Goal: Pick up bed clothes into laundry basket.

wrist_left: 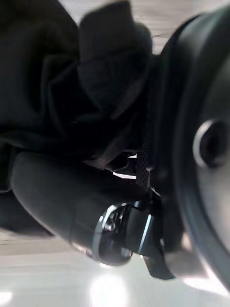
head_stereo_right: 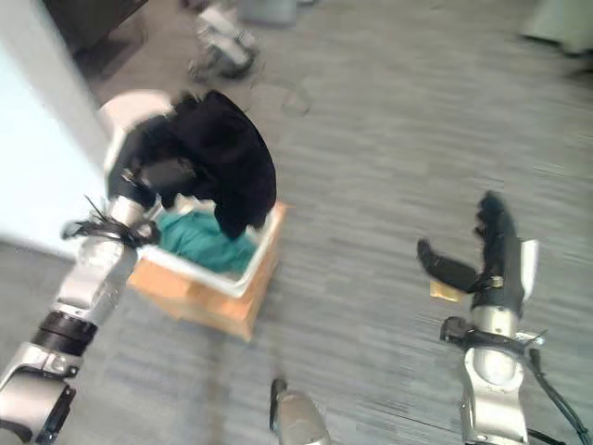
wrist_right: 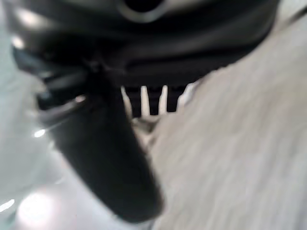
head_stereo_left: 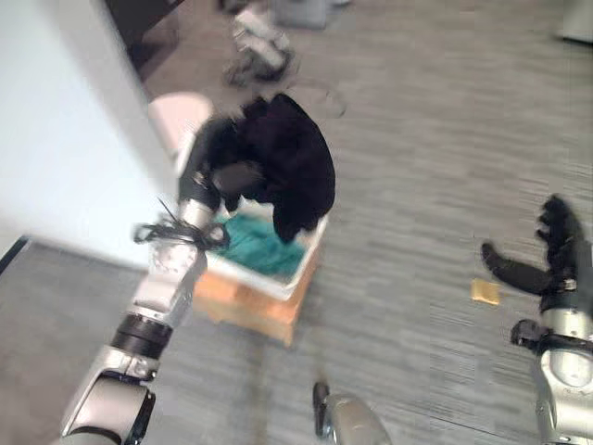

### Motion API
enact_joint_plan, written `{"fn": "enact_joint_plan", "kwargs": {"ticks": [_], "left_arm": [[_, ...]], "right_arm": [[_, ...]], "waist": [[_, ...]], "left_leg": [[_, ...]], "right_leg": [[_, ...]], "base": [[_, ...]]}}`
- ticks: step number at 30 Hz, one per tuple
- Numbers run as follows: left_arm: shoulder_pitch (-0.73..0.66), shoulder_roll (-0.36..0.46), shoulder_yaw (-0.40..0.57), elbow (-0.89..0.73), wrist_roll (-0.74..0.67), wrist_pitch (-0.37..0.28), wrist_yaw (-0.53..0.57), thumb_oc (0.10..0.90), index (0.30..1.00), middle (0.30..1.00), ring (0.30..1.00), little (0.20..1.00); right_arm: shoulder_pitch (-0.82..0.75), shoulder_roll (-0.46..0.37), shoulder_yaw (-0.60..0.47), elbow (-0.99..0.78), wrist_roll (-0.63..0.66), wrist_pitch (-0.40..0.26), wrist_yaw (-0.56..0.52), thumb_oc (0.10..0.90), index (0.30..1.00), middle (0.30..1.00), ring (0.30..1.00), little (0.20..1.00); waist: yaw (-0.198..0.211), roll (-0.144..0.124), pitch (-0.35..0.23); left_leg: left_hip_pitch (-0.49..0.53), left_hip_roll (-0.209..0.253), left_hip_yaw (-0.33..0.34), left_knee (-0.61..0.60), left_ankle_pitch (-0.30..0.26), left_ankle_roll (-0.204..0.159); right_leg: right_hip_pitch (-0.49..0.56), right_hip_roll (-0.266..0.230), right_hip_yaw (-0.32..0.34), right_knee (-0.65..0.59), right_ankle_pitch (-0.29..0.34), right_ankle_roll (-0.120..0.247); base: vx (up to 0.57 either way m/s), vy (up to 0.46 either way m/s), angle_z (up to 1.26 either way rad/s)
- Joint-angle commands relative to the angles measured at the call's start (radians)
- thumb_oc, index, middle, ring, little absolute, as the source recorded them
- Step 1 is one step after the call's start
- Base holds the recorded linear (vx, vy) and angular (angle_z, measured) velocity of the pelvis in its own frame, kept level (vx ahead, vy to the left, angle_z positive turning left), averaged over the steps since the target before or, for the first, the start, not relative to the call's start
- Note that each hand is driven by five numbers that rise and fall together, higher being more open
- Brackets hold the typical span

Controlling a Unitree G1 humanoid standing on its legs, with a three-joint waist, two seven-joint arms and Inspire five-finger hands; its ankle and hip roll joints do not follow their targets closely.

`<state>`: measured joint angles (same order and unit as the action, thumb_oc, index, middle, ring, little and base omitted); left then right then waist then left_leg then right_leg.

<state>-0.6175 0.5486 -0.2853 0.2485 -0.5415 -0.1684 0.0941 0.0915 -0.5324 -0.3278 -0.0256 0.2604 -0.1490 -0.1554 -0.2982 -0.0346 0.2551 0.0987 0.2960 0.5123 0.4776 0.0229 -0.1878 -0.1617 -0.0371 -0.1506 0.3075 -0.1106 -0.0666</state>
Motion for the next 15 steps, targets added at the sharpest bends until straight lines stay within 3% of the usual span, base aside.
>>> {"fn": "enact_joint_plan", "kwargs": {"ticks": [1,2,4,5,6,15], "left_arm": [[-0.194,0.022,0.073,-0.051,-0.071,-0.158,0.048,0.4,0.3,0.3,0.3,0.3],[-0.207,0.014,0.061,-0.05,-0.072,-0.157,0.053,0.4,0.3,0.3,0.3,0.3],[-0.214,0.017,0.058,-0.041,-0.074,-0.153,0.052,0.4,0.3,0.3,0.3,0.3],[-0.23,0.032,0.047,-0.022,-0.069,-0.15,0.05,0.4,0.3,0.3,0.3,0.3],[-0.233,0.049,0.043,-0.016,-0.064,-0.148,0.051,0.4,0.3,0.3,0.3,0.3],[-0.187,0.117,0.101,-0.039,-0.014,-0.148,0.062,0.4,0.3,0.3,0.3,0.3]], "right_arm": [[-0.103,-0.14,0.009,-0.113,0.08,-0.089,-0.013,0.8,0.9,0.9,0.9,0.9],[-0.1,-0.139,0.031,-0.111,0.093,-0.082,0.001,0.8,0.9,0.9,0.9,0.9],[-0.094,-0.137,0.035,-0.108,0.096,-0.077,0.009,0.8,0.9,0.9,0.9,0.9],[-0.082,-0.142,0.045,-0.094,0.081,-0.073,0.011,0.8,0.9,0.9,0.9,0.9],[-0.077,-0.147,0.044,-0.087,0.069,-0.072,0.007,0.8,0.9,0.9,0.9,0.9],[-0.003,-0.101,-0.041,-0.057,0.042,-0.055,-0.017,0.8,0.9,0.9,0.9,0.9]], "waist": [[0.013,-0.016,-0.033],[0.023,-0.017,-0.033],[0.024,-0.016,-0.04],[0.038,-0.007,-0.045],[0.045,0.001,-0.046],[0.023,0.043,-0.085]], "left_leg": [[-0.071,-0.072,-0.12,-0.022,0.046,0.036],[-0.112,-0.089,-0.173,-0.103,0.023,0.05],[-0.113,-0.084,-0.171,-0.147,0.035,0.054],[-0.118,-0.098,-0.211,-0.317,0.055,0.053],[-0.12,-0.096,-0.228,-0.373,0.084,0.046],[0.015,-0.167,-0.211,-0.562,0.07,0.067]], "right_leg": [[0.212,-0.021,0.058,-0.226,0.004,0.113],[0.238,-0.032,0.094,-0.233,0.0,0.126],[0.241,-0.033,0.106,-0.242,0.006,0.128],[0.272,-0.034,0.13,-0.261,-0.006,0.142],[0.276,-0.03,0.133,-0.262,-0.003,0.146],[0.284,-0.048,0.168,-0.295,0.005,0.176]], "base": [[0.17,0.046,-1.18],[0.16,0.048,-1.05],[0.22,0.088,-0.78],[0.31,0.149,-0.81],[0.31,0.141,-0.81],[0.13,0.145,-0.45]]}}
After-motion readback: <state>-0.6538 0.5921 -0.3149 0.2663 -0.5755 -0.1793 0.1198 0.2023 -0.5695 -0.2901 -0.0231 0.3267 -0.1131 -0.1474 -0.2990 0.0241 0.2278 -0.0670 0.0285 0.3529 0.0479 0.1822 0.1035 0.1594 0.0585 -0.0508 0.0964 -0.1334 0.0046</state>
